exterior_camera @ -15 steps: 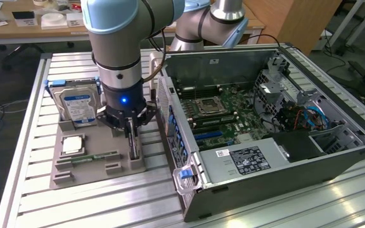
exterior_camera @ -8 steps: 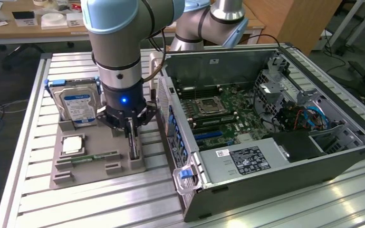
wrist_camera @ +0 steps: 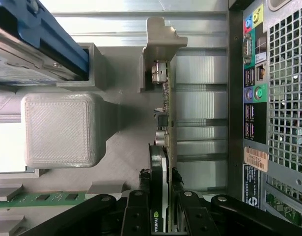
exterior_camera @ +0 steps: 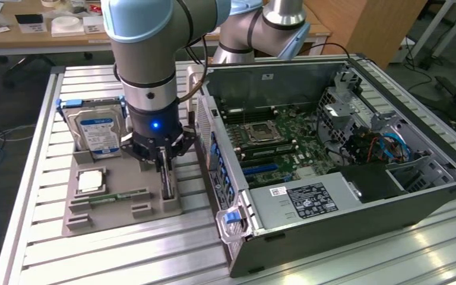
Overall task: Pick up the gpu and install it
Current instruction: 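Pick up the gpu and move the gpu toward the slot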
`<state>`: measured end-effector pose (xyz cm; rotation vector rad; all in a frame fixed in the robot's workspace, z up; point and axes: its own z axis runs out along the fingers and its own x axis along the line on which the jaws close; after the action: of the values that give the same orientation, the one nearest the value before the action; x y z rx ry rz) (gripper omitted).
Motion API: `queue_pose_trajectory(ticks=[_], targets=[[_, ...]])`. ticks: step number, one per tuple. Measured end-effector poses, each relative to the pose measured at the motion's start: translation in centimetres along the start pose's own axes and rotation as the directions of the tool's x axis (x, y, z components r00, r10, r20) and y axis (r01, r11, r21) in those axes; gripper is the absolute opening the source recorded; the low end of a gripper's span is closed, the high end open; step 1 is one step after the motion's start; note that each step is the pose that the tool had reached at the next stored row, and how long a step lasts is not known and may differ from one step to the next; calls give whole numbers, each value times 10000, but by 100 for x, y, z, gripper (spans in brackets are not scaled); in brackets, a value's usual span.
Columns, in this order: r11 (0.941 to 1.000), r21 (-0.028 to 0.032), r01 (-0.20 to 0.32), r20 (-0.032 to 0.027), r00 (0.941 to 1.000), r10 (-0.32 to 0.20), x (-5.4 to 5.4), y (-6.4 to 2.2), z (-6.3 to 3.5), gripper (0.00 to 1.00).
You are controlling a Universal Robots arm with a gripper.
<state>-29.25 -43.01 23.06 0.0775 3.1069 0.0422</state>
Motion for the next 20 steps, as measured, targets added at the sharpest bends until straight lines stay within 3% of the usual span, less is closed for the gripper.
queue_pose_trajectory(ticks=[6,20], targets=[[10000,-10,0,-1,10000,0,-1,1,-27,27],[10000,-54,-2,-3,10000,2,-9,8,-270,27]])
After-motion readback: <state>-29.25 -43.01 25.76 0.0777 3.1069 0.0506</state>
